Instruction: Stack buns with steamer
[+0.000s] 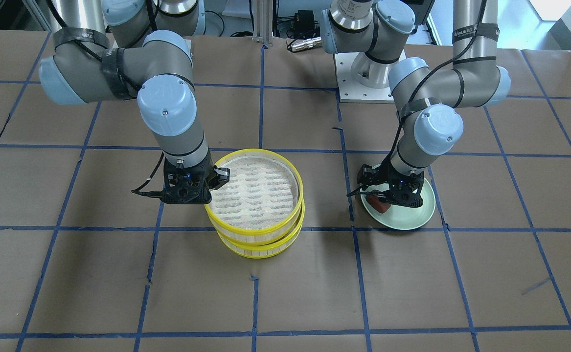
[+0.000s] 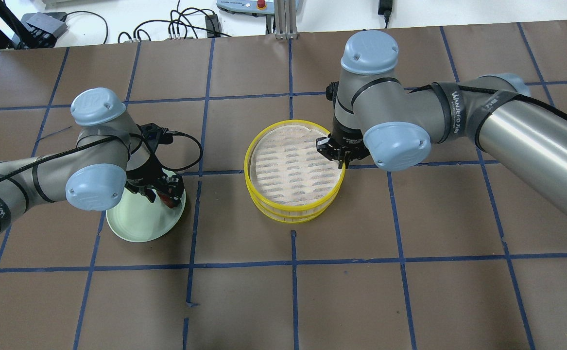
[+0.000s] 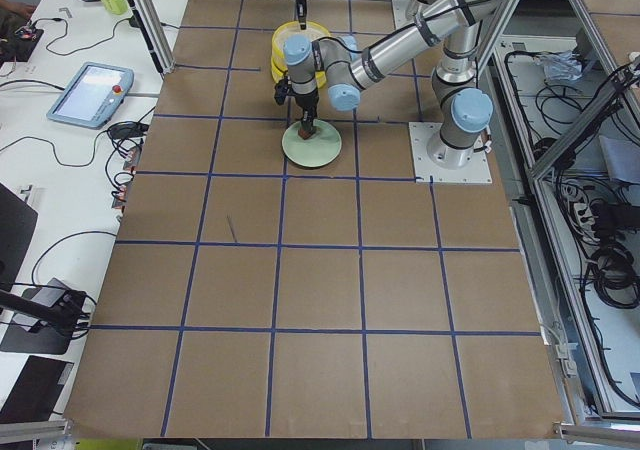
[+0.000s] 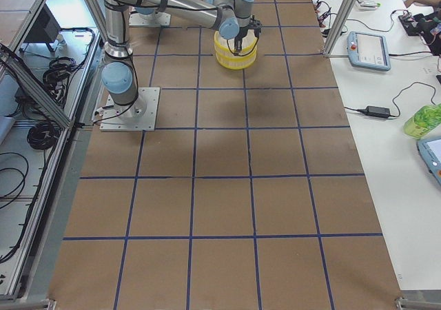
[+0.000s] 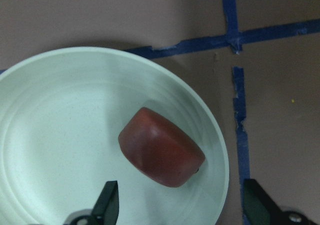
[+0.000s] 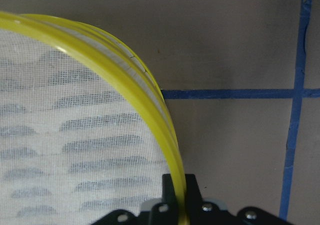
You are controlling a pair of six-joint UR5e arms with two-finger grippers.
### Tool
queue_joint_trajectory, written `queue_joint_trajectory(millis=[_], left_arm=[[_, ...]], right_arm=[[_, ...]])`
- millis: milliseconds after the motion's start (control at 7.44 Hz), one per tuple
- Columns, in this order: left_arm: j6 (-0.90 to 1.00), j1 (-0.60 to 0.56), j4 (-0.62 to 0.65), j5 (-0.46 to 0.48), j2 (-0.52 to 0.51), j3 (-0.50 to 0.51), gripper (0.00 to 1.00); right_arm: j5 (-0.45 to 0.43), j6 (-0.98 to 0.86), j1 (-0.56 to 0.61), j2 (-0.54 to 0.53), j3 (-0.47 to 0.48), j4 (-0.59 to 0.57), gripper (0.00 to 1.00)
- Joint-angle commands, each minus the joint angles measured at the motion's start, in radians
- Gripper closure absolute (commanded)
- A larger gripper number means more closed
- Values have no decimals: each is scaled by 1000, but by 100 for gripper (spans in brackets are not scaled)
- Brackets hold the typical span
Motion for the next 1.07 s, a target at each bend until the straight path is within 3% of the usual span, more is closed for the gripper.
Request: queue_joint_trajectory(millis=[0,269,403,537,672,940], left_arm=[[6,1,38,8,-14,20,99],[0,-15,48,8,47,49,99],[-4,-19,34,10,128,51,99],[-4,-24,-9,1,199,53,99],[-8,-32,-11,-13,239,56,99],[-78,-56,-25,-123,242,115,99]], right_arm=[[7,23,11,2,1,-1,96],[7,29,11,11,4,-3,95],[7,29,11,22,4,-26,94],[-1,30,11,25,4,-24,73],[-3,37,11,23,4,-20,1],[-4,21,-7,-4,-20,3,0]])
